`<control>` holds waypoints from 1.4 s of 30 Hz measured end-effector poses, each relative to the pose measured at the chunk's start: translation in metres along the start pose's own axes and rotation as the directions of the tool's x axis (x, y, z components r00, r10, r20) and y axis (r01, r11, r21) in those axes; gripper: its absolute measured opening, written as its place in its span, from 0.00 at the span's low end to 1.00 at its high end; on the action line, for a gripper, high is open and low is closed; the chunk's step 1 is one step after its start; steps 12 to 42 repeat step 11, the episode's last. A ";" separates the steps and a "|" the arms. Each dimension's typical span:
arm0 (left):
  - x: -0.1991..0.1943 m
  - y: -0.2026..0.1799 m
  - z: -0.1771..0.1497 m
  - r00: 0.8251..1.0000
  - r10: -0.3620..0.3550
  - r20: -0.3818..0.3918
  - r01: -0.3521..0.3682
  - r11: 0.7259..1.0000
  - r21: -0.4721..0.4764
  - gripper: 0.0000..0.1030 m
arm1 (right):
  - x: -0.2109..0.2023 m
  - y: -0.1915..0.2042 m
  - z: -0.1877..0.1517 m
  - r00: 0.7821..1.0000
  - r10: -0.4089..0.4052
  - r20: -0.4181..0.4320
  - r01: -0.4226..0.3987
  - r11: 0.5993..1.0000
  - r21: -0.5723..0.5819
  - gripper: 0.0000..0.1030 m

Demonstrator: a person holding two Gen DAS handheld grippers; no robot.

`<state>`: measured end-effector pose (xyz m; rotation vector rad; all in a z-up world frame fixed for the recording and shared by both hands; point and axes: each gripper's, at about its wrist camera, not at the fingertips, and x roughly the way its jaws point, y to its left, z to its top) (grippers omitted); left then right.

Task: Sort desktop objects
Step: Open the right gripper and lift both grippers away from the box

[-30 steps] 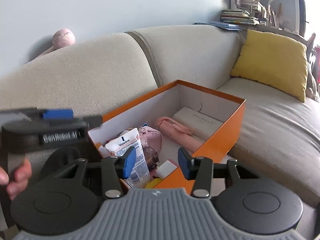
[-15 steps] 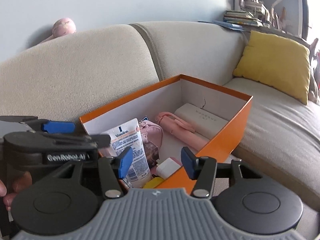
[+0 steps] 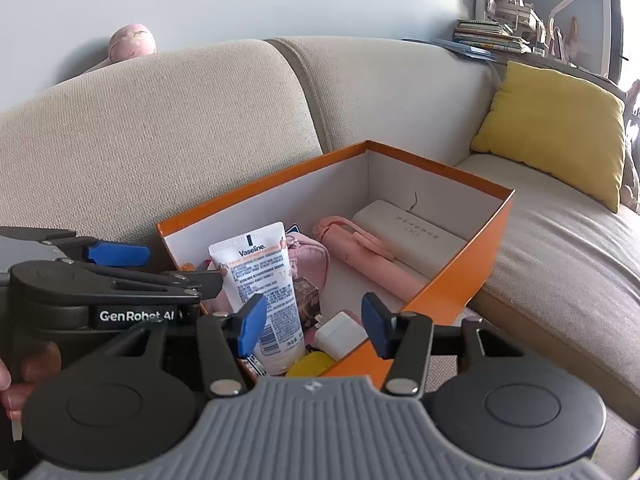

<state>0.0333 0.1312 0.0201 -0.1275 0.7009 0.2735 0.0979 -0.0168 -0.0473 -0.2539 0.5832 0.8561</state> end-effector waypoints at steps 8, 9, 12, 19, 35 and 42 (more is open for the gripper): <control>0.000 0.001 -0.002 1.000 -0.002 0.000 0.002 1.000 -0.005 0.86 | 0.000 0.000 0.000 1.000 0.003 -0.001 -0.003 1.000 -0.005 0.53; 0.000 0.001 -0.002 1.000 -0.002 0.000 0.002 1.000 -0.004 0.86 | 0.000 0.000 0.000 1.000 0.002 -0.001 -0.002 1.000 -0.005 0.54; 0.001 0.001 -0.002 1.000 -0.002 -0.001 0.002 1.000 -0.007 0.86 | 0.000 0.000 0.000 1.000 0.004 0.001 -0.004 1.000 -0.005 0.54; 0.001 0.001 -0.002 1.000 -0.002 -0.001 0.002 1.000 -0.007 0.86 | 0.000 0.000 0.000 1.000 0.004 0.001 -0.004 1.000 -0.005 0.54; 0.001 0.001 -0.002 1.000 -0.002 -0.001 0.002 1.000 -0.007 0.86 | 0.000 0.000 0.000 1.000 0.004 0.001 -0.004 1.000 -0.005 0.54; 0.001 0.001 -0.002 1.000 -0.002 -0.001 0.002 1.000 -0.007 0.86 | 0.000 0.000 0.000 1.000 0.004 0.001 -0.004 1.000 -0.005 0.54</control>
